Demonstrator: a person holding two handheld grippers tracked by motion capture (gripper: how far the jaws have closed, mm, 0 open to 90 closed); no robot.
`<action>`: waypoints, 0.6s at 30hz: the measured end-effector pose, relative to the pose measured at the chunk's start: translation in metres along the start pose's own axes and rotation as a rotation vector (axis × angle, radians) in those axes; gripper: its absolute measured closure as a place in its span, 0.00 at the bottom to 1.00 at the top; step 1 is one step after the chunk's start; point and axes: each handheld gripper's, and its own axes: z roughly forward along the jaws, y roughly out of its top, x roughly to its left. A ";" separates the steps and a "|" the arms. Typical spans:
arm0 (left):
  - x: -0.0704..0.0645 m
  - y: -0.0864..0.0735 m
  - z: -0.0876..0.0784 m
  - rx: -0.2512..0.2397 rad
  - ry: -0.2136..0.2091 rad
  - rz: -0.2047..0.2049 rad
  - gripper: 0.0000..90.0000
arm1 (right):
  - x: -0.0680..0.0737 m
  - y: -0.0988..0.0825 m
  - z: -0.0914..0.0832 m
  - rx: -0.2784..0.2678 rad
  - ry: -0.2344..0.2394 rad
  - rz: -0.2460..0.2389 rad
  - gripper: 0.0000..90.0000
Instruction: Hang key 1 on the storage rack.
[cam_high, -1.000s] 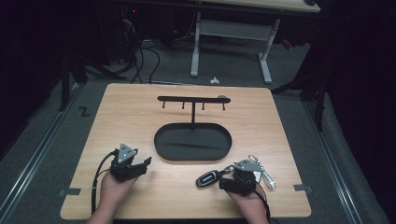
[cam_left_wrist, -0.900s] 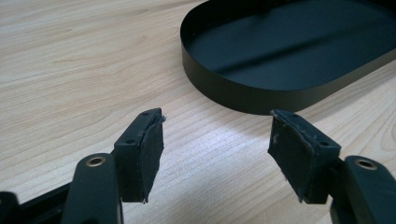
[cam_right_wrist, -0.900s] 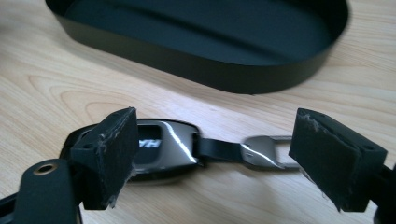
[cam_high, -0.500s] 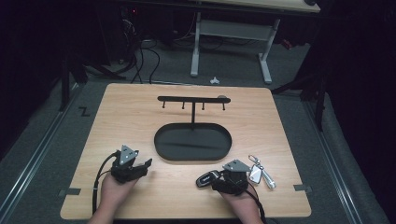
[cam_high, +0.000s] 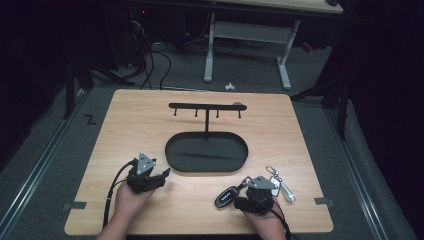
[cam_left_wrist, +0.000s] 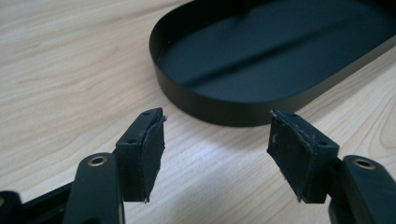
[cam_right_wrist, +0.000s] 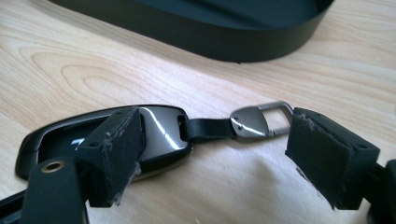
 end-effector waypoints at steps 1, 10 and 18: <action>0.000 0.001 0.001 -0.004 -0.004 -0.002 0.41 | 0.000 0.000 0.000 0.000 0.000 0.000 0.21; -0.003 0.002 -0.003 -0.007 0.000 0.010 0.40 | -0.001 -0.006 -0.007 0.005 0.017 0.001 0.22; 0.001 0.000 -0.002 -0.002 0.004 -0.005 0.40 | -0.014 -0.014 -0.018 0.014 0.008 0.012 0.25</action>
